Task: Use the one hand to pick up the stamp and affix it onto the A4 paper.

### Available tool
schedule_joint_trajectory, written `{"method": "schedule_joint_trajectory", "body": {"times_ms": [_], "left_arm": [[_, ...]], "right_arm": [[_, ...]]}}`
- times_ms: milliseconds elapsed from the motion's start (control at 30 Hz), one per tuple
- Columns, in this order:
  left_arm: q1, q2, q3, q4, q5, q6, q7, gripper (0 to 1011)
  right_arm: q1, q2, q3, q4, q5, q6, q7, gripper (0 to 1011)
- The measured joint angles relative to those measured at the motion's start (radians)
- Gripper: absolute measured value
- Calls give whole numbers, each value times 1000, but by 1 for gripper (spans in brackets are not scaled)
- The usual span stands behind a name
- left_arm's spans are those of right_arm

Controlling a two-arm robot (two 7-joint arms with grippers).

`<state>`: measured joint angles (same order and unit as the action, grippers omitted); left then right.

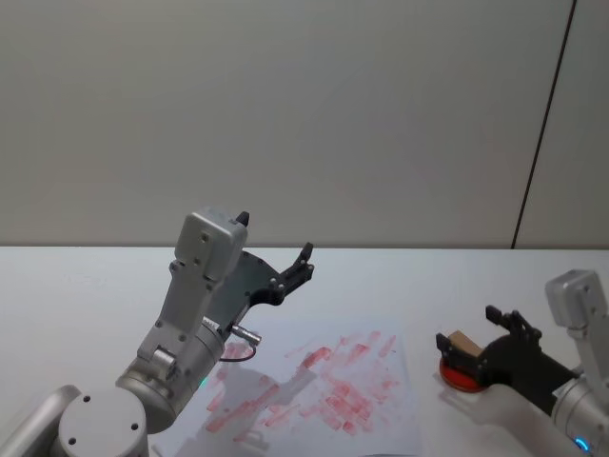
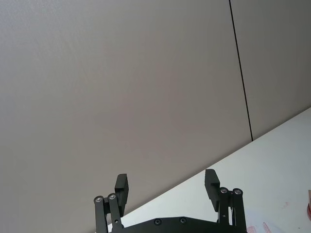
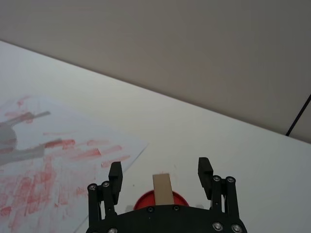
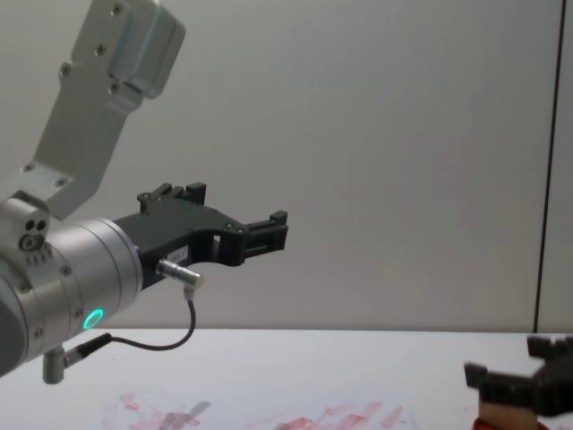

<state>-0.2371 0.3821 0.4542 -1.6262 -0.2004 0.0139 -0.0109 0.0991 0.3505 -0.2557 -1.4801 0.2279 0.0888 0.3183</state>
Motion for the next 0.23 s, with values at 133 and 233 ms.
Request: {"method": "schedule_joint_trajectory", "body": {"times_ms": [133,233], "left_arm": [[0,0,0,0,0,0,0,1002],[0,0,0,0,0,0,0,1003]], "right_arm": [[-4,0,2,-34,20,-16,-4,999],[-6,0,4,-52,31,-23,-6,1001]]}}
